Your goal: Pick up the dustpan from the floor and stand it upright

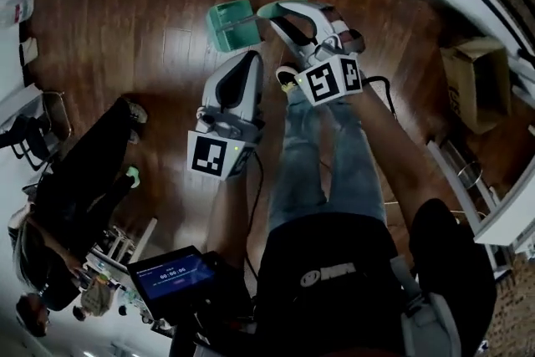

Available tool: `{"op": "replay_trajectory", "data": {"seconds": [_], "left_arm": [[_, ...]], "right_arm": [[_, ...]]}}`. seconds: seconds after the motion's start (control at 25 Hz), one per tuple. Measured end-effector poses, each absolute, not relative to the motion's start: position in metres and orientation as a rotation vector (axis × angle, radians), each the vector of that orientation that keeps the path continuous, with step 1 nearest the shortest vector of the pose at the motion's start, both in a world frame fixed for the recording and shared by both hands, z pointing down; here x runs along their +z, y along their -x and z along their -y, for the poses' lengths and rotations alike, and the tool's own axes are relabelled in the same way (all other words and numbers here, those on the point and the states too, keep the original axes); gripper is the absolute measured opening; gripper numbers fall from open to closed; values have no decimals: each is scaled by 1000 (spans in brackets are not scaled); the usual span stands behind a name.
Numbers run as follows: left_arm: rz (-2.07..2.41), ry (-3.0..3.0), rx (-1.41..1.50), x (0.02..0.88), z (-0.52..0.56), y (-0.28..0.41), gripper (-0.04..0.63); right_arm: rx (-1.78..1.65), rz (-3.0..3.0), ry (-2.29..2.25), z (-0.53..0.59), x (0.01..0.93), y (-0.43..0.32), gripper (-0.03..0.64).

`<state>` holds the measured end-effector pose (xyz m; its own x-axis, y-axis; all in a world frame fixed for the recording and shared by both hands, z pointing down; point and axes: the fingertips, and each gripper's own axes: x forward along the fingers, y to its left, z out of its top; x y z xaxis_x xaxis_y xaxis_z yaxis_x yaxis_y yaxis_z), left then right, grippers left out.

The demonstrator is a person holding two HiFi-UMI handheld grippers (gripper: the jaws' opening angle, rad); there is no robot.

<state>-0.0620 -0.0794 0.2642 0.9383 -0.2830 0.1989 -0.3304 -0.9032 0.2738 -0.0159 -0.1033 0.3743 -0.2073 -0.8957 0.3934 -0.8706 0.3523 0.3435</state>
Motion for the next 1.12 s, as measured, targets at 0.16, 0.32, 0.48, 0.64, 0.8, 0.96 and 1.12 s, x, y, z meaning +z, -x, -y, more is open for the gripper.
{"op": "replay_trajectory", "data": {"seconds": [0.16, 0.32, 0.48, 0.64, 0.8, 0.96, 1.12], "left_arm": [[666, -2745, 172, 264, 111, 115, 18], [809, -2697, 168, 272, 130, 163, 18], [954, -2662, 119, 264, 152, 210, 18], [1086, -2674, 143, 266, 171, 245, 18], [1177, -2679, 215, 271, 194, 265, 18], [1228, -2681, 195, 273, 205, 269, 18], [1259, -2667, 151, 274, 214, 276, 18]], "right_arm": [[-71, 2309, -1371, 141, 377, 78, 114], [19, 2441, -1258, 173, 391, 136, 109], [71, 2514, -1107, 210, 393, 191, 103], [58, 2525, -991, 234, 392, 230, 98], [98, 2559, -950, 248, 392, 252, 84], [136, 2584, -880, 251, 396, 270, 58], [153, 2586, -833, 258, 402, 285, 21]]}}
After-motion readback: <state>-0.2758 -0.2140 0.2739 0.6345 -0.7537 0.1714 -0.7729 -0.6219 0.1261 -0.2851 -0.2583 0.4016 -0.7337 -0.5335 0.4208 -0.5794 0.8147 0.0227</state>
